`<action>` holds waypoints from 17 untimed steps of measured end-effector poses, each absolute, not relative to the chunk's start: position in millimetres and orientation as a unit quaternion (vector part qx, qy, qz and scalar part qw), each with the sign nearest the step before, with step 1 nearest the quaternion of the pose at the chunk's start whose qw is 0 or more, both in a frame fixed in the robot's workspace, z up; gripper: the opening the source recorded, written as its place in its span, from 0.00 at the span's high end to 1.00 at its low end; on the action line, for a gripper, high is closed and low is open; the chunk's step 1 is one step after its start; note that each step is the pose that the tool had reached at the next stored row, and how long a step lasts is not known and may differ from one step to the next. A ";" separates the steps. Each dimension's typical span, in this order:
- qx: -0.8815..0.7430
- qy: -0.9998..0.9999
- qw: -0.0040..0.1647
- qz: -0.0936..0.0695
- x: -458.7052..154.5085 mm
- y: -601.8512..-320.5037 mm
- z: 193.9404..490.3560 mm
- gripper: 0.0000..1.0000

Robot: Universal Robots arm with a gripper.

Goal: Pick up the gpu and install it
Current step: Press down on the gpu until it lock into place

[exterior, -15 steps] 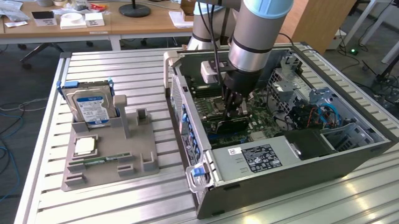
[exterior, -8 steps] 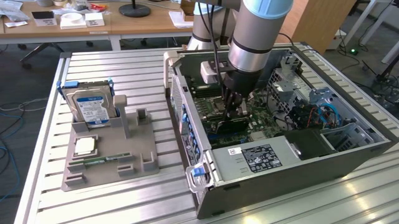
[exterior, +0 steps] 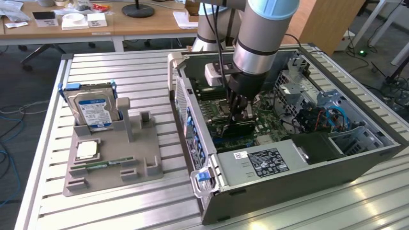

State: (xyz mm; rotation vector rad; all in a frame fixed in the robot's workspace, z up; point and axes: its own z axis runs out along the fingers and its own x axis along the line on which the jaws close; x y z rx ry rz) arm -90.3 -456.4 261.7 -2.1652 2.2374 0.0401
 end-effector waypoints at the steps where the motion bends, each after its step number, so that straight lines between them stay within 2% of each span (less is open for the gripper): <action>1: -0.695 0.718 0.014 0.013 -90.4 -456.4 261.3 0.89; 17: -0.695 0.718 0.014 0.013 -91.3 -456.4 260.7 0.89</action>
